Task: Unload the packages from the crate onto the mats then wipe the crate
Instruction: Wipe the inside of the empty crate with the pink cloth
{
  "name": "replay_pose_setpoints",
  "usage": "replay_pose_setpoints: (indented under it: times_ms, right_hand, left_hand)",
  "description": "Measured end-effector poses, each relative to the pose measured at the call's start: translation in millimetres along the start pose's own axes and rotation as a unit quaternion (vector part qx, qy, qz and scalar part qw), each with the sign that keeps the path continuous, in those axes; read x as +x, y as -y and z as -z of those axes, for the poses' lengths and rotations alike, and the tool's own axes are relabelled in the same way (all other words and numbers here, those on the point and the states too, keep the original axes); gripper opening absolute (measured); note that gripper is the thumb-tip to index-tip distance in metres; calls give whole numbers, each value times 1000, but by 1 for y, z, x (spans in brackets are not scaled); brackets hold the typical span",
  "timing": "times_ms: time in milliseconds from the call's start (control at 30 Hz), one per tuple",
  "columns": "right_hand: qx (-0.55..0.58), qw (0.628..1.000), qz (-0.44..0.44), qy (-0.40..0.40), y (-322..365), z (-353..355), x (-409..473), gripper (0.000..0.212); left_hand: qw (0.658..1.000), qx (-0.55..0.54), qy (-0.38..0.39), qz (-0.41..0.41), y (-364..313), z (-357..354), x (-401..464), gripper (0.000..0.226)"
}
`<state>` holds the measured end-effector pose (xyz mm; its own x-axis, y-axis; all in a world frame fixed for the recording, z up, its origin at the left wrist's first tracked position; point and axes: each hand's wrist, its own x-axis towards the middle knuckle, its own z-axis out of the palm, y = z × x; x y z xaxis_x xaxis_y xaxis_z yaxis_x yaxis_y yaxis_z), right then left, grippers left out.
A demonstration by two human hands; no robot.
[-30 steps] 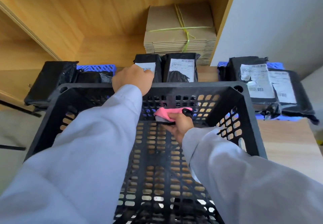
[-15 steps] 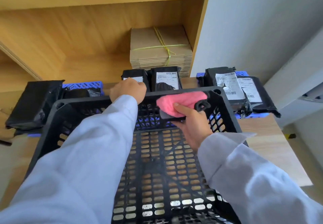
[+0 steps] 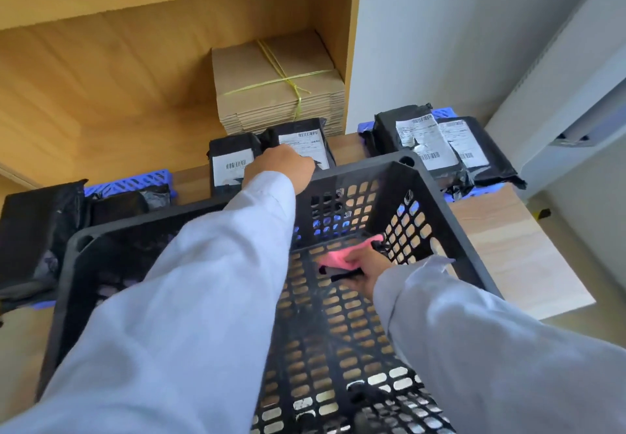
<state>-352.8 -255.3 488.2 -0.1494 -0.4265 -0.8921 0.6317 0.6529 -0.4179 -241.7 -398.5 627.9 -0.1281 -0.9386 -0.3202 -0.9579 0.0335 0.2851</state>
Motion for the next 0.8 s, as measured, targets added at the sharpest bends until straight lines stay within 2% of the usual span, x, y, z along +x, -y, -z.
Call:
replay_pose_setpoints:
  times_ms: [100,200,267,367,433,500,567,633,667,733,800]
  right_hand:
    - [4,999,15,-28,0,3,31,9]
    - [-15,998,26,-47,4,-2,59,16]
    - [-45,996,35,-70,12,-7,73,14]
    - [-87,995,30,-30,22,-8,97,2]
    - [-88,995,25,-37,26,-11,93,8]
    - [-30,999,26,-36,26,-16,81,17]
    - [10,999,37,-35,25,-20,71,16]
    - [63,995,41,-65,24,-18,79,49]
    - [85,994,42,-62,25,-19,80,49]
    - [127,988,63,-56,29,-18,91,35]
    - [119,986,111,-40,41,-24,54,26]
  left_hand:
    - [999,34,-4,1,3,-3,6,41]
    - [998,56,-12,-13,4,-7,9,41]
    - [998,60,-12,-18,5,-10,12,40]
    - [998,65,-5,-26,7,-11,14,39]
    - [997,71,-2,-31,7,-13,14,41]
    - [997,72,1,-34,7,-12,13,42]
    - [996,77,5,-38,6,-11,11,43]
    - [995,85,4,-47,6,-10,10,43]
    - [995,86,5,-51,6,-10,10,43]
    - [995,85,7,-54,6,-8,8,43]
    - [994,92,14,-61,5,-7,6,39]
